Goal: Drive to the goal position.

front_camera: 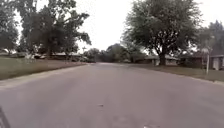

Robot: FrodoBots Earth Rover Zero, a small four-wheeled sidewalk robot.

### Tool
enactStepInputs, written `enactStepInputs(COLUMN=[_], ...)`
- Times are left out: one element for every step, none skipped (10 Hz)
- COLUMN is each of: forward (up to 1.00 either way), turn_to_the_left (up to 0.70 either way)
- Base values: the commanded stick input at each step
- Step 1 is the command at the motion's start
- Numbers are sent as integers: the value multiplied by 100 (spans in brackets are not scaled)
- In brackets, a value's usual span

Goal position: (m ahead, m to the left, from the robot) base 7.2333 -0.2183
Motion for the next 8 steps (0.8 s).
enactStepInputs(forward=[70,70,70,70,70,70,70,70], turn_to_the_left=[0,0,0,0,0,0,0,0])
